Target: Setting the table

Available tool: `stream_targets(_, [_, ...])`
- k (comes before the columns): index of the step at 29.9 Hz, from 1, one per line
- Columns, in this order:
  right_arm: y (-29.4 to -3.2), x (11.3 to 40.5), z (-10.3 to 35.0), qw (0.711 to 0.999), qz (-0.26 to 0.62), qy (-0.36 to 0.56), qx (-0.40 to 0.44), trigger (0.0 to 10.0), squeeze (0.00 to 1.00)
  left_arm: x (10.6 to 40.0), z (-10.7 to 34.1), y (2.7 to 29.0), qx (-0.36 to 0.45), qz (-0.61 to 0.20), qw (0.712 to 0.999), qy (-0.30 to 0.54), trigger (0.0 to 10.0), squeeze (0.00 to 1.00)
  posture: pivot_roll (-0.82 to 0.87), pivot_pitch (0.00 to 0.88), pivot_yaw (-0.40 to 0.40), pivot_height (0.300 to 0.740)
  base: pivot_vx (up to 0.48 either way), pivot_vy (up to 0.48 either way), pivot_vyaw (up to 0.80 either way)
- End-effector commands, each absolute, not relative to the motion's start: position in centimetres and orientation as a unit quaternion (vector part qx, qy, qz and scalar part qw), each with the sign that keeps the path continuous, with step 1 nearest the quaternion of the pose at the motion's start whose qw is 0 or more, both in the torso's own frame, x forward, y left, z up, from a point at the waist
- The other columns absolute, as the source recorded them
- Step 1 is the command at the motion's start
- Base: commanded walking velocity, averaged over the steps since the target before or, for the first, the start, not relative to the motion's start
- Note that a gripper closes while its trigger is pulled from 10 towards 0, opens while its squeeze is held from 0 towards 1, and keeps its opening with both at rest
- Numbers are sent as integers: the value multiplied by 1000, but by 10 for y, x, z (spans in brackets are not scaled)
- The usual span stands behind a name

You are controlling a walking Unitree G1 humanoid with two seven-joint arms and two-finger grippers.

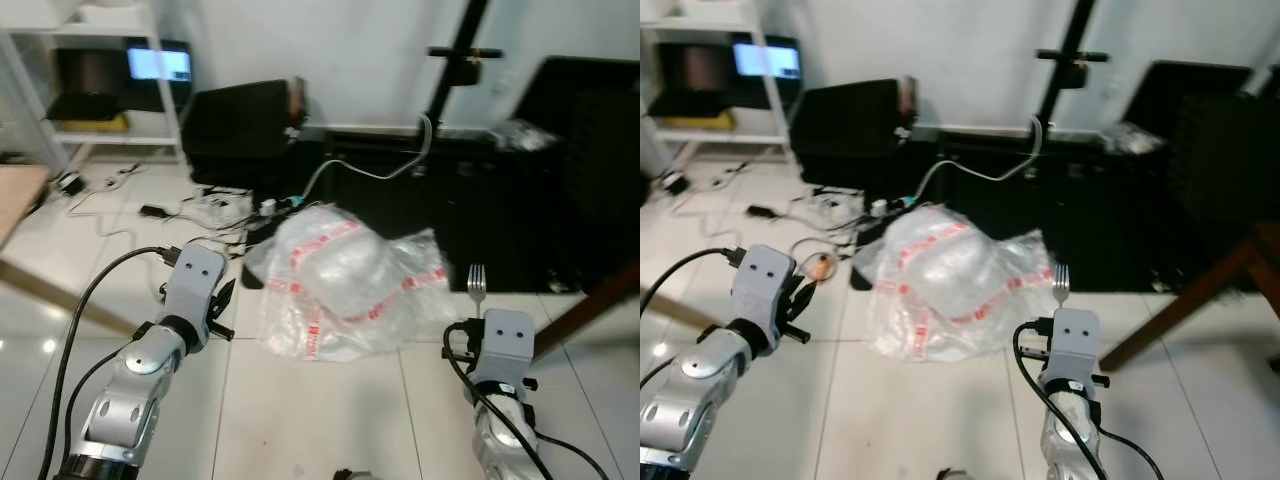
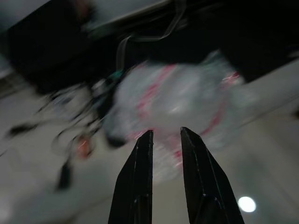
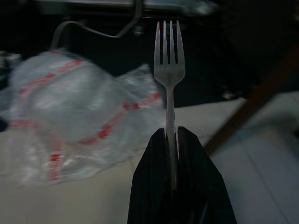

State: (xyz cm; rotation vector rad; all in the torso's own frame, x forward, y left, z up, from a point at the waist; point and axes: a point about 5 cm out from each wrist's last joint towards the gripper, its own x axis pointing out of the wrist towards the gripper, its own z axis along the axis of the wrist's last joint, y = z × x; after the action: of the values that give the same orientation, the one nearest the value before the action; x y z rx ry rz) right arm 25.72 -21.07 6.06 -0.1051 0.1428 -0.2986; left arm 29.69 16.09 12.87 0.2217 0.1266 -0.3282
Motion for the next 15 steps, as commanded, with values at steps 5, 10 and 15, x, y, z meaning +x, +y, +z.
stream_targets(5, [-212,255,57,984,-153,78,-57,10000,0,295,130,154,113,-183,975,56,10000,0,-23,66,56,740,0,0,-800])
stream_targets(10, [-213,255,56,983,-153,78,-57,9961,0,294,130,153,111,-188,974,54,10000,0,-24,65,53,740,0,0,-800])
stream_targets(15, [-213,256,56,984,-153,78,-57,9922,0,294,130,151,111,-190,974,54,10000,0,-24,65,53,740,0,0,-800])
